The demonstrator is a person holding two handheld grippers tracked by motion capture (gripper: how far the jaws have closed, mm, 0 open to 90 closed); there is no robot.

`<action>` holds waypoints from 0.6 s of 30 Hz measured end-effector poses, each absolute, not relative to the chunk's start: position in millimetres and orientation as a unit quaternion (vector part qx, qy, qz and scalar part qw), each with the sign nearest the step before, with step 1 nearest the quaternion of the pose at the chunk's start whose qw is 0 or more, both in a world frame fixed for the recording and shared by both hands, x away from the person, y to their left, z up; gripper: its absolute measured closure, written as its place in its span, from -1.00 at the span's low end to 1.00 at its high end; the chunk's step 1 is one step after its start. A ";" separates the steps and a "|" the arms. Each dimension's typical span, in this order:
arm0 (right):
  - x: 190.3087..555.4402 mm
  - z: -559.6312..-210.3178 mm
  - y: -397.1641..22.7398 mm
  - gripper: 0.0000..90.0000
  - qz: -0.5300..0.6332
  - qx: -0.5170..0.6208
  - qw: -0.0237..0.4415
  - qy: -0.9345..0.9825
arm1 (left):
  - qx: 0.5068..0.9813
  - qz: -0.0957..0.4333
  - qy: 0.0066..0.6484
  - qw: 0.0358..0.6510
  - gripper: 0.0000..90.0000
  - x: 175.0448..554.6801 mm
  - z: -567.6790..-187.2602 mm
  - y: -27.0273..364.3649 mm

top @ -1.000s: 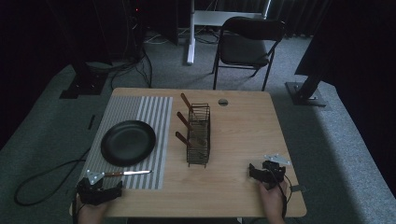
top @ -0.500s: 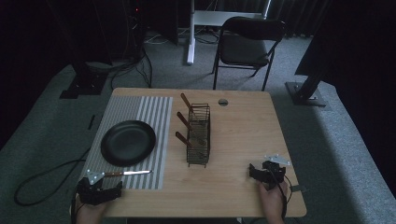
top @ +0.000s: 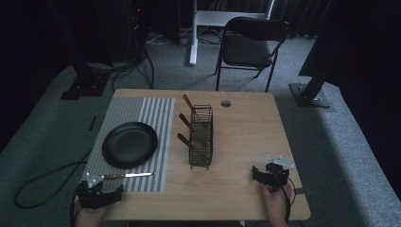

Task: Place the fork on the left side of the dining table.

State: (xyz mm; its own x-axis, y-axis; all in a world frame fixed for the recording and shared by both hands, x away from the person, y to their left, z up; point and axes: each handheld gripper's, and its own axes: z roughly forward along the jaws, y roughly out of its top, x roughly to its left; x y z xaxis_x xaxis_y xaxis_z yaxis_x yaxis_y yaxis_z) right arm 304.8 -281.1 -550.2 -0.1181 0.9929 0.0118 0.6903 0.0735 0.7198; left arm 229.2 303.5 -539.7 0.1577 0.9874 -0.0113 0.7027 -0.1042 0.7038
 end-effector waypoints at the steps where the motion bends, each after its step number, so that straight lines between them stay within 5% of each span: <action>1: 304.9 -550.2 -281.2 -0.73 0.296 0.613 0.256 0.687 | 0.703 0.251 0.595 0.296 -0.98 228.4 -536.4 303.1; 18: 305.2 -550.2 -281.2 -0.73 0.296 0.613 0.256 0.686 | 0.744 0.219 0.542 0.325 -0.98 233.2 -509.5 267.9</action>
State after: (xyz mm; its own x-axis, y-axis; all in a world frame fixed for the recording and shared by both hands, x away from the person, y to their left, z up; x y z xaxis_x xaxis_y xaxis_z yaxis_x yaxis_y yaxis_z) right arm 305.2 -281.2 -550.2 -0.1174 0.9930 0.0121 0.6900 0.0728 0.7201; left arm 233.2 267.9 -509.5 0.3166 0.9482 -0.0264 0.6637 -0.2016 0.7203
